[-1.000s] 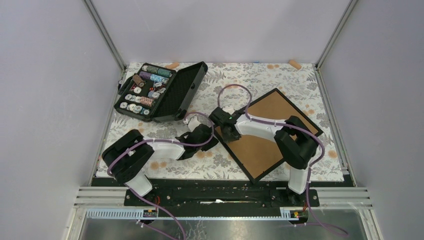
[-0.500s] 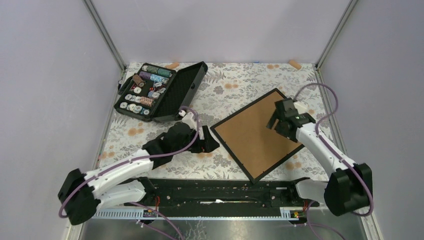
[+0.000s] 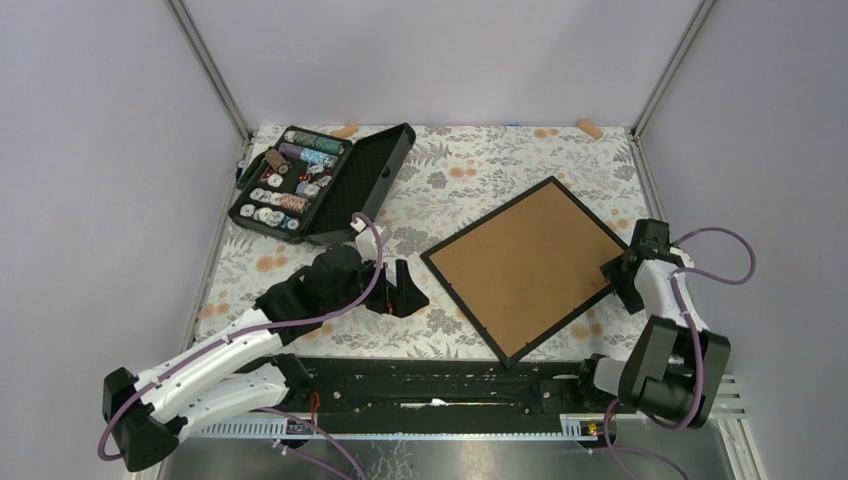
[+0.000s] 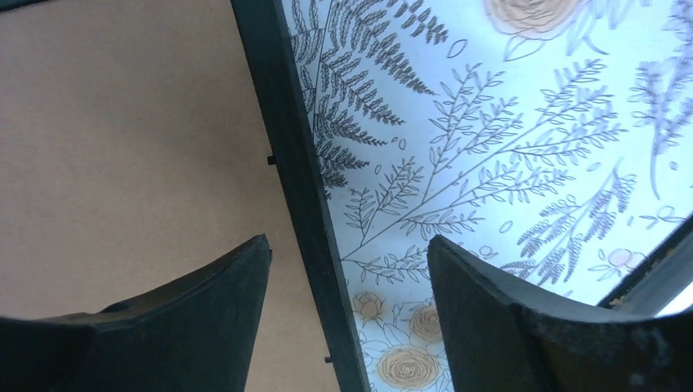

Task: Put the photo into the frame

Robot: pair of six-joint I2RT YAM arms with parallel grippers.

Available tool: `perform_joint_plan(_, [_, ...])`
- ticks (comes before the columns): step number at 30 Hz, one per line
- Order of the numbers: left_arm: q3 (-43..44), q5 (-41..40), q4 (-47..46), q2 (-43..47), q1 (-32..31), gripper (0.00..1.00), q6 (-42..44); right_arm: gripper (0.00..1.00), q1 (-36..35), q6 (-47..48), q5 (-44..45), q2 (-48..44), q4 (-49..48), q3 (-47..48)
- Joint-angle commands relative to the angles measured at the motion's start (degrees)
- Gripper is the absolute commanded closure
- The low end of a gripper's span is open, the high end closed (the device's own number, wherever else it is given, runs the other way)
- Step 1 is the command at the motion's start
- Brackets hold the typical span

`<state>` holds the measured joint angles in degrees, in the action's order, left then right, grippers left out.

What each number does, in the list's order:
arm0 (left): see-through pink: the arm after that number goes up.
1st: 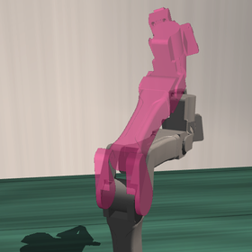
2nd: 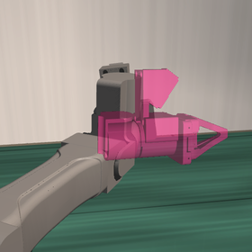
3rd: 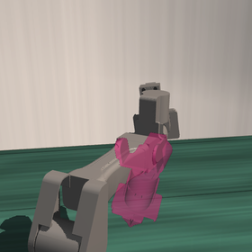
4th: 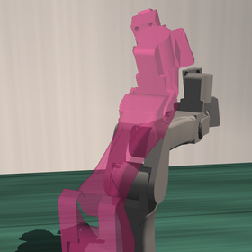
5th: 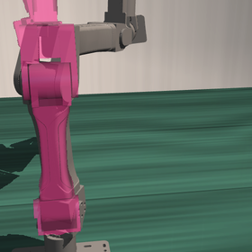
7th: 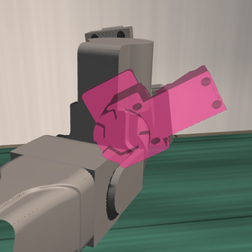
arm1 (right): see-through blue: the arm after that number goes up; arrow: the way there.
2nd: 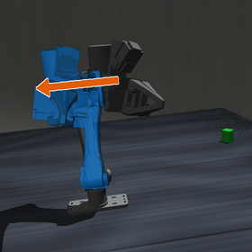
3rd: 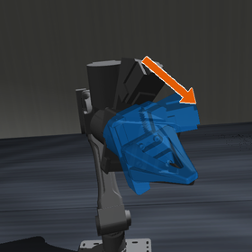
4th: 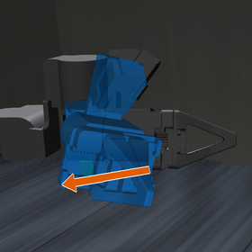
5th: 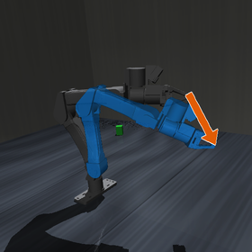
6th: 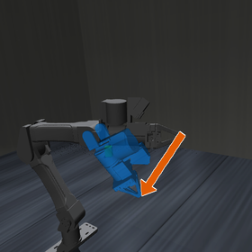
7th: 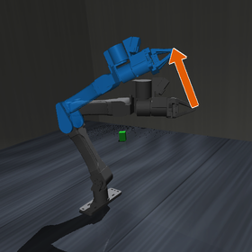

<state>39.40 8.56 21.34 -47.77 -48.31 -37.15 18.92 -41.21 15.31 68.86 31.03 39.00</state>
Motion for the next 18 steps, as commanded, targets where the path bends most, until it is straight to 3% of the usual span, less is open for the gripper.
perform_joint_plan(1, [3.32,2.95,0.11,-1.86,0.16,0.07,3.7,0.26,0.86,2.5,-5.32,5.36,-5.39,-0.19])
perform_joint_plan(7, [7.84,4.65,0.85,-10.11,0.15,0.03,7.24,0.3,0.86,9.62,-14.77,14.12,-12.44,2.78])
perform_joint_plan(11, [13.28,3.26,1.52,-17.62,0.18,0.01,8.28,0.54,0.86,14.74,-15.22,21.91,-12.56,8.42])
perform_joint_plan(13, [17.02,2.45,1.98,-22.36,0.15,0.01,8.88,0.59,0.86,17.76,-16.56,25.02,-12.42,11.64])
perform_joint_plan(15, [21.98,0.3,3.36,-27.95,0.06,0.01,10.08,0.58,0.86,20.54,-17.03,27.86,-12.31,15.12])
perform_joint_plan(18, [31.31,-6.22,6.93,-37.89,0.06,0.01,13.12,0.39,0.86,22.79,-16.06,30.91,-11.0,19.7])
